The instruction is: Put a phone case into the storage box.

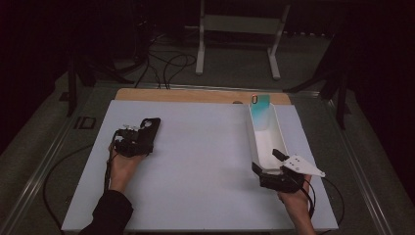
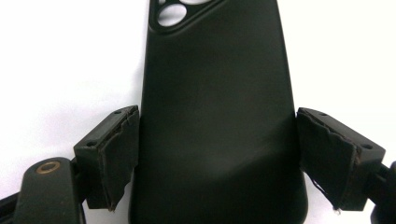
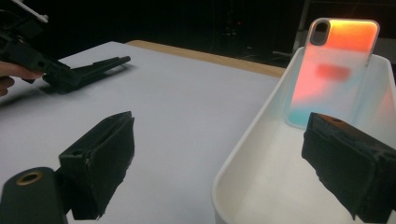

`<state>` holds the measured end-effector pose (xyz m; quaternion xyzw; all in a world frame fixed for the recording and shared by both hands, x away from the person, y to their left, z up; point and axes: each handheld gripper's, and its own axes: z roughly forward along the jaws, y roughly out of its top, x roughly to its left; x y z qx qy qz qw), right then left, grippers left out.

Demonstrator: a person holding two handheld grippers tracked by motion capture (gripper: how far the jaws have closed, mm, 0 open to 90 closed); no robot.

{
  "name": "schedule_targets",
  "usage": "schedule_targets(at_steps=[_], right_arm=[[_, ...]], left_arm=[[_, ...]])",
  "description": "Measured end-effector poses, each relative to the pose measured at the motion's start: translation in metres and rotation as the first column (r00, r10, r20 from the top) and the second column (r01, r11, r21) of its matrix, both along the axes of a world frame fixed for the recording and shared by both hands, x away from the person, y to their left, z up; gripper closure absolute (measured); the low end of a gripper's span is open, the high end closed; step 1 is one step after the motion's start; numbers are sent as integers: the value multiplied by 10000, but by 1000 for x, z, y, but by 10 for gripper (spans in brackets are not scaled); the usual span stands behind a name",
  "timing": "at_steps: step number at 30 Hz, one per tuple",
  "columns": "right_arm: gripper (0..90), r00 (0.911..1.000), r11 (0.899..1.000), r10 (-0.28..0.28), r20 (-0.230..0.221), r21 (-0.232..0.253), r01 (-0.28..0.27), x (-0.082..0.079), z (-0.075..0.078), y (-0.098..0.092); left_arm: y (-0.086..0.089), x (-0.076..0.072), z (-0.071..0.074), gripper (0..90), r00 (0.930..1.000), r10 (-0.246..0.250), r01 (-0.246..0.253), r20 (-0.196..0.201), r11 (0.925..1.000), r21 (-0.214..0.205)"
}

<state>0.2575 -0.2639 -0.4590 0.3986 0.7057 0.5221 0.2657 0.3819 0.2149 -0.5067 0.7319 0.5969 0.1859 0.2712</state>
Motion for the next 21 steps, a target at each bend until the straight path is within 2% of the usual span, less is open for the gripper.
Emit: schedule_targets(at_steps=[2,3,9,17,21], right_arm=[[93,10000,10000,2,4,-6,-2,0,0,0],[92,10000,10000,-1,4,29,1,0,1,-1],[92,10000,10000,-9,-14,19,9,1,1,0],[93,10000,10000,-8,-79,-72,8,2,3,1],[92,9997,10000,83,-231,26,-82,4,5,1]], left_arm=[[0,-1,2,171,10000,-55,55,69,10000,27],[0,-4,5,170,9996,-113,114,268,9999,-68],[-3,-12,15,169,9959,-444,464,791,9986,-238],[-11,-28,31,169,9818,-1046,1150,1587,9917,-578],[-14,-34,36,168,9752,-1305,1425,1789,9882,-554]])
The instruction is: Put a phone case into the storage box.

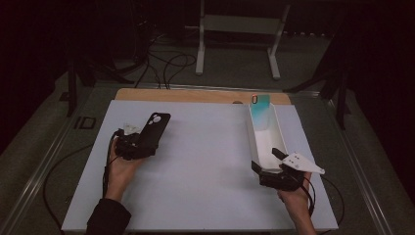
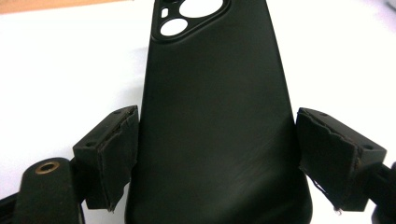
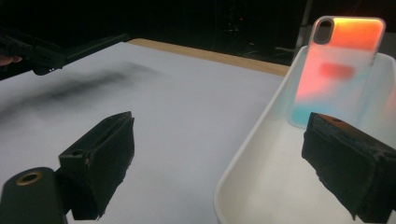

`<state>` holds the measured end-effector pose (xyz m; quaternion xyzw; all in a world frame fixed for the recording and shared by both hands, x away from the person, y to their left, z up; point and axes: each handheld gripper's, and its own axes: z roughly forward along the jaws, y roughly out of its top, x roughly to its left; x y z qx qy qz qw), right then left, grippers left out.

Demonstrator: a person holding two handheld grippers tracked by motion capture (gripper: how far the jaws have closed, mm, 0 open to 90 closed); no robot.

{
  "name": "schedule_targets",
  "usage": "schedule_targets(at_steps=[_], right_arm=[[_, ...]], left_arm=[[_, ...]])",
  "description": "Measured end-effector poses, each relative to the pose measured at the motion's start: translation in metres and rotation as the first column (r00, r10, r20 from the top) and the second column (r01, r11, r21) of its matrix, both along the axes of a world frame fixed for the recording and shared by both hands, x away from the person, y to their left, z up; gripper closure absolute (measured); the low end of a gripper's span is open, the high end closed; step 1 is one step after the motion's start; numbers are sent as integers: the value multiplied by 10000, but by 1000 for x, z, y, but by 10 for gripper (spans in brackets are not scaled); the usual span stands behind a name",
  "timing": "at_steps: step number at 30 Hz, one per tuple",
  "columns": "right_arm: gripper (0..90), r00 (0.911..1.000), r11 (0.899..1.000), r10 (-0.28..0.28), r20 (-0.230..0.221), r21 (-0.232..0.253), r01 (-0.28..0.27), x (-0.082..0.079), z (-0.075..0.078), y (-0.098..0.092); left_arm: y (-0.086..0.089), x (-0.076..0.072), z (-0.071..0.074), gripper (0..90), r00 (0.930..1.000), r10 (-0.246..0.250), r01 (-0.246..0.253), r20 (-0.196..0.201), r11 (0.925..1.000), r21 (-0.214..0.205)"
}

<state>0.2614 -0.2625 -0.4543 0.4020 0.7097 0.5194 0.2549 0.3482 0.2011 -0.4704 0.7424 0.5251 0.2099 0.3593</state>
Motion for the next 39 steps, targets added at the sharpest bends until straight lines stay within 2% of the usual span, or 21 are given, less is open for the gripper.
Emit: schedule_targets(at_steps=[7,15,17,21,29,31,33,37,39], right_arm=[[93,9995,9995,185,-243,262,-178,5,3,1],[114,9959,9964,758,-486,404,-739,14,7,9],[114,9960,9965,758,-472,391,-740,15,7,10],[106,9929,9931,988,-661,695,-942,22,11,12],[95,9867,9889,1373,-868,693,-1315,30,19,20],[95,9844,9870,1506,-904,699,-1446,31,21,23],[95,9822,9851,1618,-955,736,-1552,34,23,26],[95,9763,9802,1872,-1082,863,-1784,39,25,32],[95,9738,9786,1953,-1161,886,-1857,41,26,35]], left_arm=[[-5,-12,10,169,9981,-405,415,459,9989,-196],[-15,-25,22,169,9905,-972,1008,977,9944,-324],[-17,-27,24,169,9889,-1039,1081,1064,9935,-344],[-29,-34,33,169,9755,-1670,1737,1432,9841,-359],[-51,-42,41,169,9435,-2744,2811,1859,9596,-103],[-57,-44,42,168,9327,-3009,3086,1989,9512,-80],[-62,-45,44,168,9259,-3185,3264,2033,9452,-56],[-73,-47,46,168,9061,-3704,3763,2043,9264,107],[-78,-49,48,168,8922,-3959,4023,2175,9154,156]])
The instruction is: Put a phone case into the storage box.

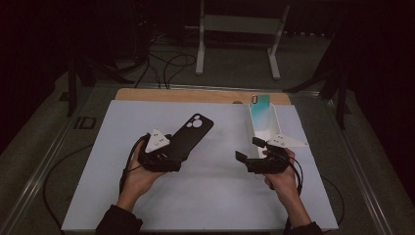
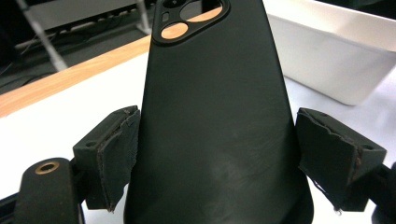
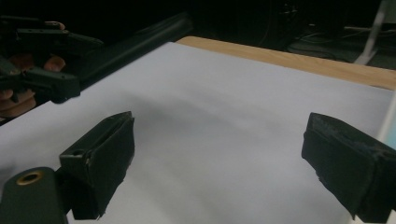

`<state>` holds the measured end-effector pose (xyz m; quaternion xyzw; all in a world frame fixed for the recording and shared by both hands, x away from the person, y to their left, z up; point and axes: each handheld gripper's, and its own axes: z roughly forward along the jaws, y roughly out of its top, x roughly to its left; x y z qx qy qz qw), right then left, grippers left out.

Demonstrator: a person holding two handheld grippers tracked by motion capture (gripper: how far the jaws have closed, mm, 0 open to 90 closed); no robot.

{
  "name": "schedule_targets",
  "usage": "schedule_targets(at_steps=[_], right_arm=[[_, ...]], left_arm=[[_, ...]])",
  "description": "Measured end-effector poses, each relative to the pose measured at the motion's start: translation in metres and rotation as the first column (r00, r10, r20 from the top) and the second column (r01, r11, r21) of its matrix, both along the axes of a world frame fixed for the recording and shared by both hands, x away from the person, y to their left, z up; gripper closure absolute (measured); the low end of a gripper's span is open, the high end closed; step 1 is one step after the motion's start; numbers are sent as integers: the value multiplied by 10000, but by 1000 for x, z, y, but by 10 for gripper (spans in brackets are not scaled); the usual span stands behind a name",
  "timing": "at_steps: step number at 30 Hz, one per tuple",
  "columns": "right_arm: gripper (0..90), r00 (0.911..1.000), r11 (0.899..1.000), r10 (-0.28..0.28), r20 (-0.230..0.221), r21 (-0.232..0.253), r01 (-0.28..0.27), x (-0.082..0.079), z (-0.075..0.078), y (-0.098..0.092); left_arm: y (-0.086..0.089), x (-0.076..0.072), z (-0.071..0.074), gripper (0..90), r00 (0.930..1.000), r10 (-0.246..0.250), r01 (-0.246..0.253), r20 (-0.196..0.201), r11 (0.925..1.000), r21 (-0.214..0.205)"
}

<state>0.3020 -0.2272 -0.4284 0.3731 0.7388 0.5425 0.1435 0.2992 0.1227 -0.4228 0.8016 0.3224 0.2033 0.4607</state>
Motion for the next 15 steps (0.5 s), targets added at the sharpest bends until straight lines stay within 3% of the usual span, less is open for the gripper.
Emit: schedule_targets(at_steps=[5,15], right_arm=[[95,9994,9995,317,-164,43,-317,4,5,11],[140,9911,9908,1090,-760,882,-1022,15,17,31]], left_arm=[[-12,-5,4,168,9969,-727,731,315,9973,-111],[-29,-10,6,165,9852,-1644,1654,491,9861,-177]])
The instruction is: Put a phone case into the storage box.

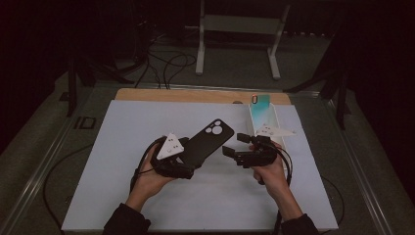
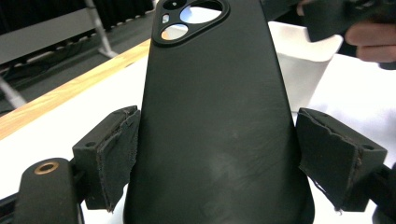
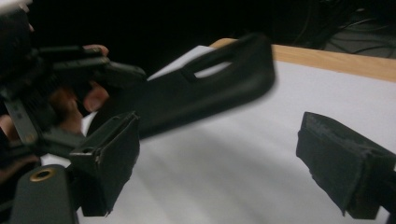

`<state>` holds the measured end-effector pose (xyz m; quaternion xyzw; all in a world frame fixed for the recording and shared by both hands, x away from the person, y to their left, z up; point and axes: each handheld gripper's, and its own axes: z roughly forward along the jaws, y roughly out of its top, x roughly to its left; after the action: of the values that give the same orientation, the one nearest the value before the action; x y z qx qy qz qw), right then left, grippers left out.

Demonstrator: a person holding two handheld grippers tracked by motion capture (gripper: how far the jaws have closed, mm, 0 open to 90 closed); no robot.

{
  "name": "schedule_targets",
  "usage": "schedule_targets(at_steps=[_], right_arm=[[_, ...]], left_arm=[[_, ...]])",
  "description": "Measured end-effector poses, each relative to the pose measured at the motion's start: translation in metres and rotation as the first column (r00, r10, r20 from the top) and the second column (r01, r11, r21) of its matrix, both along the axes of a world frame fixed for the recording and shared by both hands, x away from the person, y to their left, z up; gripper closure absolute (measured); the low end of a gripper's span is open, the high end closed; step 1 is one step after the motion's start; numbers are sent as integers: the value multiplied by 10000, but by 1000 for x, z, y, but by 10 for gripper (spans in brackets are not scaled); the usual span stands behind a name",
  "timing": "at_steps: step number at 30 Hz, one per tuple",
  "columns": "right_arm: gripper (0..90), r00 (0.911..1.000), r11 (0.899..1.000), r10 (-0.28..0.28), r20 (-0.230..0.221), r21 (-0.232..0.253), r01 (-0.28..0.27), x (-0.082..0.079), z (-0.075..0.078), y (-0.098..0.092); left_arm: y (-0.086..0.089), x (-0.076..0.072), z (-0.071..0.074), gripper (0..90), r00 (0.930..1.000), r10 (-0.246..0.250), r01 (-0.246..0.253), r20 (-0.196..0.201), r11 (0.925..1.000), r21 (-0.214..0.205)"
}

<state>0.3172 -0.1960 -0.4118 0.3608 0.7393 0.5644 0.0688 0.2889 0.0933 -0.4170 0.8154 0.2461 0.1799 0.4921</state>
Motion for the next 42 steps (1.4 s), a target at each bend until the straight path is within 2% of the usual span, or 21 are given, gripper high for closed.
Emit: schedule_targets(at_steps=[4,10,12,13,19,26,36,40,42], right_arm=[[166,9992,9996,166,-374,246,-157,4,2,7],[337,9961,9989,285,-829,398,-253,6,2,14],[358,9957,9985,338,-867,455,-299,7,2,15],[400,9940,9975,396,-1024,632,-332,7,2,16],[522,9883,9915,637,-1389,1215,-468,9,2,16],[638,9876,9896,851,-1319,1267,-683,6,5,20],[709,9897,9900,880,-1128,1197,-744,4,8,23],[773,9899,9879,1014,-989,1274,-885,3,9,25],[798,9885,9854,1082,-1057,1429,-926,2,10,27]], left_arm=[[-4,-2,0,164,9999,-152,152,34,9999,10],[-8,-4,-1,162,9995,-301,302,43,9995,-129],[-10,-5,-1,162,9995,-316,317,82,9995,-66],[-10,-5,-1,161,9995,-314,314,93,9995,-58],[-14,-6,-2,161,9995,-305,305,64,9995,-8],[-16,-5,-4,158,9995,-305,305,13,9993,202],[-18,-6,-5,152,9997,-233,230,68,9991,368],[-21,-5,-7,142,9999,-146,144,51,9986,510],[-23,-5,-8,137,9999,-56,51,87,9982,601]])
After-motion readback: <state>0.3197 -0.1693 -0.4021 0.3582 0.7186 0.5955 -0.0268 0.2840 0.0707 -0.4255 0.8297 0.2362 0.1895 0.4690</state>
